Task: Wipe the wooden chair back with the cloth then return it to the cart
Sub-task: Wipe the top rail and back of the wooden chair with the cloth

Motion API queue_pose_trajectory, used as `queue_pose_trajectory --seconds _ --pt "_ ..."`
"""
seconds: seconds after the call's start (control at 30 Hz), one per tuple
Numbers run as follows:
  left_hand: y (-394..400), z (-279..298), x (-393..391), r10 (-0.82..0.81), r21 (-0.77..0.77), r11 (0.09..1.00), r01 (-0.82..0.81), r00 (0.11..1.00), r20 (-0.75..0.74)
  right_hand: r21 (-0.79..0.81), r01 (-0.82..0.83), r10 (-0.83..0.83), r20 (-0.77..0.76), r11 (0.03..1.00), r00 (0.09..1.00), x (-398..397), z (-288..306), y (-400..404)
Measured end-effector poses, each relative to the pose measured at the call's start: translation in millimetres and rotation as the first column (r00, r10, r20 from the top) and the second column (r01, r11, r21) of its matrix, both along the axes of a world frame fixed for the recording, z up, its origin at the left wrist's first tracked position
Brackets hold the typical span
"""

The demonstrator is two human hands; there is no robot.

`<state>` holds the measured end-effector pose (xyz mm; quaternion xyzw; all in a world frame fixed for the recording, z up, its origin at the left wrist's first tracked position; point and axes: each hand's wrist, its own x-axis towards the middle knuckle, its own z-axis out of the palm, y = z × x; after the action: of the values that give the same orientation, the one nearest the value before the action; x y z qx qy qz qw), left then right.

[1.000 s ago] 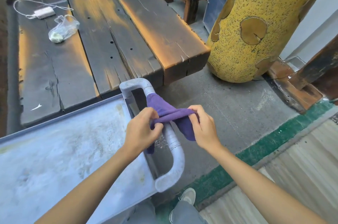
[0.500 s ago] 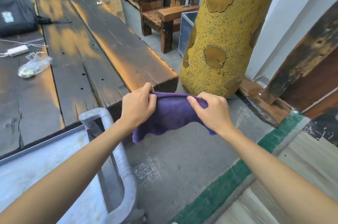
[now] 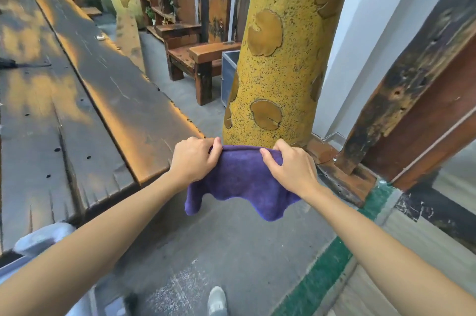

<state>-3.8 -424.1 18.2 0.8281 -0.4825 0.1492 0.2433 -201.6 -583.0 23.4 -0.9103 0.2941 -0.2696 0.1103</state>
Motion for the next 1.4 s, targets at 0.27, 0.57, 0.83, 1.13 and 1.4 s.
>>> queue_pose_trajectory --seconds 0.27,0.57,0.83,1.13,1.4 --pt "-120 -16 95 0.057 0.047 0.997 -0.054 0.996 -0.067 -0.042 -0.051 0.047 -0.088 0.998 0.995 98 -1 -132" --pt "-235 8 202 0.133 0.125 0.984 -0.128 0.990 -0.039 -0.127 -0.127 0.107 -0.150 0.984 0.983 217 23 -257" --pt "-328 13 299 0.116 0.146 0.983 -0.111 0.993 -0.027 -0.122 -0.176 0.156 -0.155 0.977 0.975 329 19 -362" --pt "-441 27 448 0.323 0.199 0.921 -0.335 0.942 0.092 -0.085 -0.288 0.275 -0.137 0.954 0.952 501 13 -486" --pt "-476 10 542 0.509 0.168 0.849 -0.500 0.860 -0.015 -0.216 -0.368 0.348 -0.124 0.905 0.929 617 13 -517"
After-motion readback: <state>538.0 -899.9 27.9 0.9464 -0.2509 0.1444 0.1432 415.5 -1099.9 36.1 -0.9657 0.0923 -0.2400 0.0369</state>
